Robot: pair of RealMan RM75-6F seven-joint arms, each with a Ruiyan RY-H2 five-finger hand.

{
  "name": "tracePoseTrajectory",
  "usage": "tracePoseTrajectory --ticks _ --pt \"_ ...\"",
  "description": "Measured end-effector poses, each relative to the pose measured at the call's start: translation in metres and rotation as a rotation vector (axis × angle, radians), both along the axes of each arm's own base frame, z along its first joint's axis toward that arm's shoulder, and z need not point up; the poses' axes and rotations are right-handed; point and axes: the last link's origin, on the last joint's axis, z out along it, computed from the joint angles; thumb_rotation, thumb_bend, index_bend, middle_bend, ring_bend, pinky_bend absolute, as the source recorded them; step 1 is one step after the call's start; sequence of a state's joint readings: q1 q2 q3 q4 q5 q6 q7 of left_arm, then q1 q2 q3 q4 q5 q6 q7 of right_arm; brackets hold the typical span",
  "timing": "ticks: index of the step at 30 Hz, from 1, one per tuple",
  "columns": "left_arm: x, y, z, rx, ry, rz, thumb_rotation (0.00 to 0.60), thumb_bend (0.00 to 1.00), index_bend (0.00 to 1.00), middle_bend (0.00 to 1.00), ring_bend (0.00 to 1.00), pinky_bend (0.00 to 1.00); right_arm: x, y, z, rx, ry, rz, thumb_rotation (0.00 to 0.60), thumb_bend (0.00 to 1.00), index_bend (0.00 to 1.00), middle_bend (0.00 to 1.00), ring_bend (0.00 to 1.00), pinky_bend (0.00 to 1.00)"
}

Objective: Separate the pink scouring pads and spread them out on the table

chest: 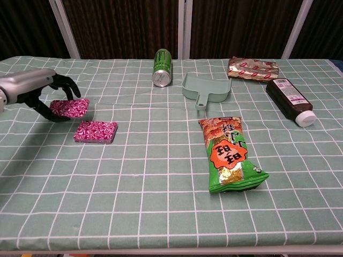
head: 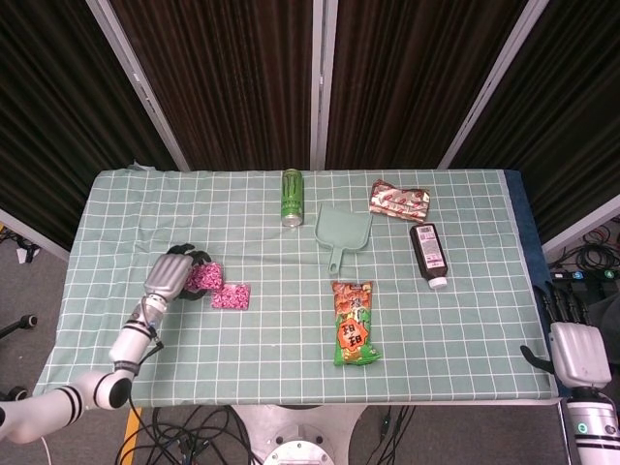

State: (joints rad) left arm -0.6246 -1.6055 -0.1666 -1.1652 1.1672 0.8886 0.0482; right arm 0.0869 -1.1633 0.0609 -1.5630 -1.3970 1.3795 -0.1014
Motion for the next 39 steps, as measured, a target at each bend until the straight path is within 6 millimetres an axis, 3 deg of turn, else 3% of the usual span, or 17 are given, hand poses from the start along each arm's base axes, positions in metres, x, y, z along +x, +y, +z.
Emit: tracePoseTrajectory --ticks 2,4,7,13,20,27,39 --pt "-0.006 0.004 0.005 0.022 0.000 0.016 0.600 0.25 0.26 0.33 0.12 0.15 0.001 -0.001 0.000 0.001 0.001 0.002 0.600 0.10 0.00 0.00 0.00 0.00" --pt "-0.013 0.009 0.010 0.044 -0.010 0.040 0.600 0.23 0.14 0.16 0.05 0.13 0.001 -0.001 0.000 0.000 0.002 0.003 0.600 0.10 0.00 0.00 0.00 0.00" --pt "-0.017 0.011 0.013 0.046 -0.047 0.074 0.600 0.21 0.08 0.07 0.02 0.12 0.002 -0.002 0.000 -0.002 0.002 0.003 0.600 0.10 0.00 0.00 0.00 0.00" --pt "-0.020 0.008 0.015 0.027 -0.061 0.071 0.600 0.20 0.08 0.07 0.02 0.11 0.001 -0.002 -0.001 0.003 0.001 -0.002 0.600 0.10 0.00 0.00 0.00 0.00" --pt "-0.001 -0.002 0.010 -0.025 -0.083 0.012 0.600 0.20 0.10 0.15 0.02 0.11 0.000 0.000 0.002 -0.007 0.000 -0.002 0.600 0.10 0.00 0.00 0.00 0.00" --pt "0.021 -0.026 -0.009 -0.145 -0.097 -0.050 0.600 0.20 0.13 0.21 0.02 0.11 -0.004 0.001 0.003 -0.007 -0.005 -0.009 0.600 0.10 0.00 0.00 0.00 0.00" --pt "0.033 -0.034 -0.038 -0.180 -0.110 -0.055 0.600 0.20 0.15 0.24 0.02 0.10 -0.008 0.003 0.004 -0.002 -0.005 -0.014 0.600 0.10 0.00 0.00 0.00 0.00"
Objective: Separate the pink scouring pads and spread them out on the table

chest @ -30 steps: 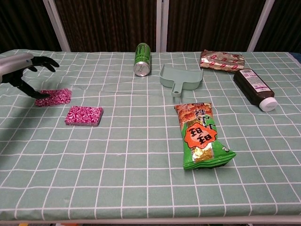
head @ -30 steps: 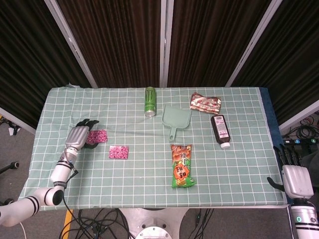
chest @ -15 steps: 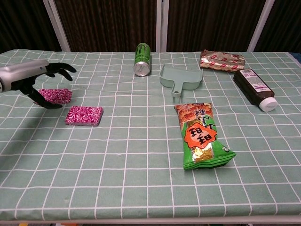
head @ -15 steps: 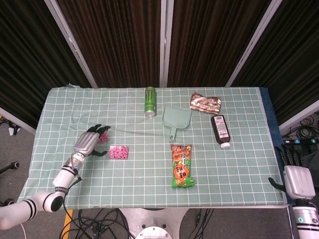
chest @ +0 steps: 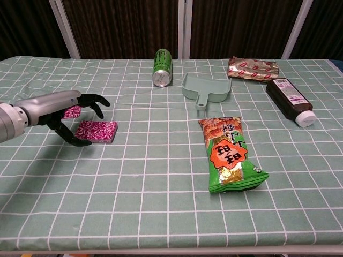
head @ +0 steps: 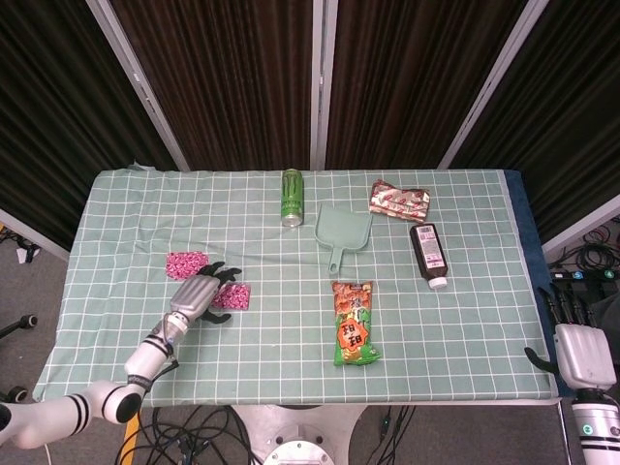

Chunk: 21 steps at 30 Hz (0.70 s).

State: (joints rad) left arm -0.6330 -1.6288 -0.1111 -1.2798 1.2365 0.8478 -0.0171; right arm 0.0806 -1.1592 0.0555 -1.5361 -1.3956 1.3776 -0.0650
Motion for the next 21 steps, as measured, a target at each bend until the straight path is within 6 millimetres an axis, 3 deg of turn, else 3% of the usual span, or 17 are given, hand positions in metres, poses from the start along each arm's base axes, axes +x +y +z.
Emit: tracePoseTrajectory --ticks 21 --pt "-0.0003 0.0059 -0.0084 0.015 0.015 0.019 0.600 0.21 0.17 0.30 0.06 0.10 -0.0052 0.0005 0.0005 0.000 -0.019 -0.007 0.600 0.10 0.00 0.00 0.00 0.00"
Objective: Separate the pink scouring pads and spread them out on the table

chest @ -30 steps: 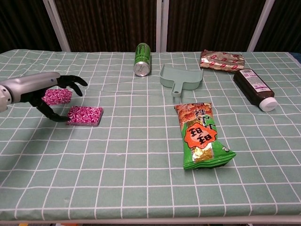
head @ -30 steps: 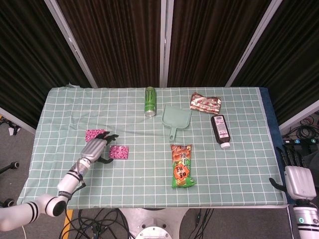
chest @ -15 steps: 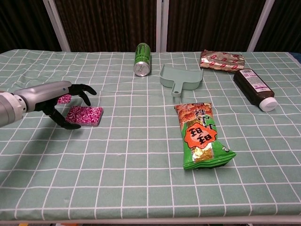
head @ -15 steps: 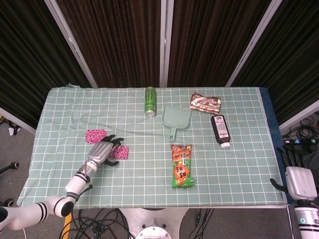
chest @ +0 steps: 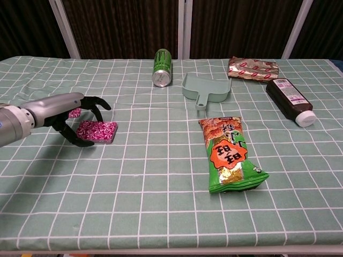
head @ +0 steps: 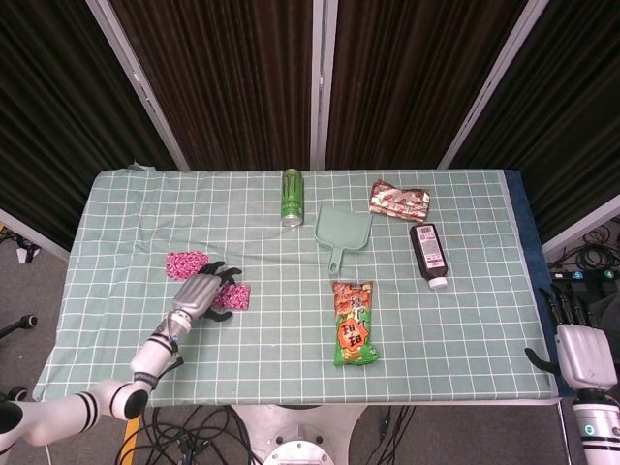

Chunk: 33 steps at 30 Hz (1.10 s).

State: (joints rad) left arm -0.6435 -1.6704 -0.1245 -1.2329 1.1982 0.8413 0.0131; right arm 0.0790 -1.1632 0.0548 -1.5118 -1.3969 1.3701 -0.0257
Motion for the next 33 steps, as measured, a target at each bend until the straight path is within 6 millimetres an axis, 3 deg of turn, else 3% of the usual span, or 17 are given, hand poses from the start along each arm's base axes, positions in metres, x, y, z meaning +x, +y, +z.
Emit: tracePoseTrajectory --ticks 33 --pt "0.0016 0.0065 -0.0019 0.020 -0.007 0.006 0.600 0.24 0.26 0.40 0.13 0.10 -0.0038 -0.0005 0.0035 -0.007 0.006 -0.017 0.600 0.10 0.00 0.00 0.00 0.00"
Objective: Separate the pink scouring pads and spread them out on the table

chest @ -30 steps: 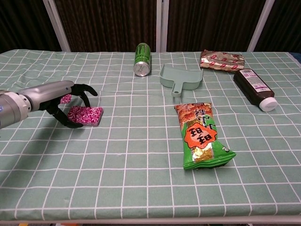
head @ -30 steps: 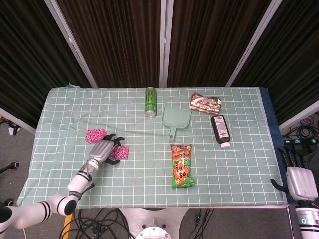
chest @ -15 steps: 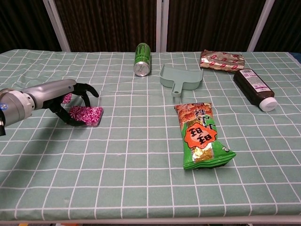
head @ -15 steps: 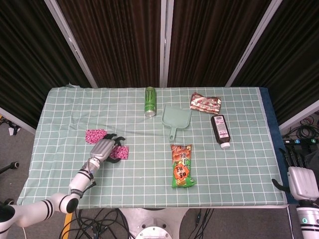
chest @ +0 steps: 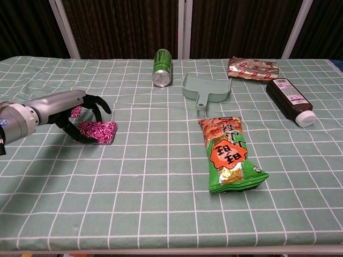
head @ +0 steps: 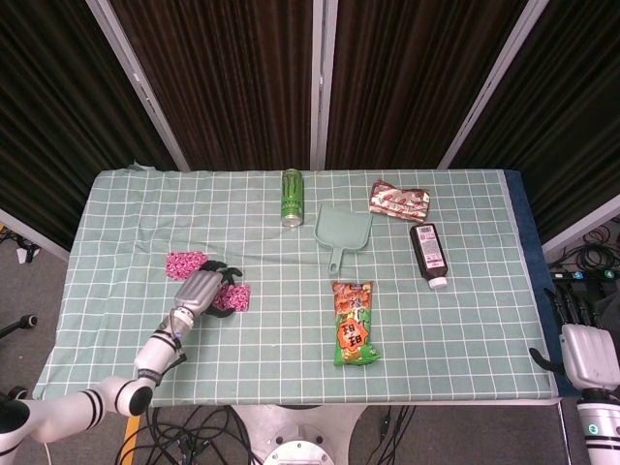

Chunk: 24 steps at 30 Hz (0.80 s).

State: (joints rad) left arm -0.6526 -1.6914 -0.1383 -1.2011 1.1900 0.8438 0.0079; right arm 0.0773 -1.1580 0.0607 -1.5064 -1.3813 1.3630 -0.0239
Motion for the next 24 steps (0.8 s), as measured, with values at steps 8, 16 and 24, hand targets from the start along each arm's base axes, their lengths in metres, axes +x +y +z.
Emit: tracePoseTrajectory --ticks 8,16,24 --pt "-0.001 0.001 0.006 0.003 -0.014 0.010 0.600 0.24 0.26 0.41 0.13 0.10 0.001 0.000 0.000 0.002 0.003 -0.001 0.600 0.10 0.00 0.00 0.00 0.00" --pt "0.003 0.009 0.016 0.021 -0.002 -0.003 0.600 0.25 0.28 0.42 0.15 0.10 0.002 0.000 0.000 0.001 0.002 0.001 0.600 0.10 0.00 0.00 0.00 0.00" --pt "0.022 0.029 0.024 0.037 0.004 -0.033 0.600 0.25 0.28 0.42 0.15 0.10 0.002 0.000 0.001 -0.004 -0.002 0.002 0.600 0.10 0.00 0.00 0.00 0.00"
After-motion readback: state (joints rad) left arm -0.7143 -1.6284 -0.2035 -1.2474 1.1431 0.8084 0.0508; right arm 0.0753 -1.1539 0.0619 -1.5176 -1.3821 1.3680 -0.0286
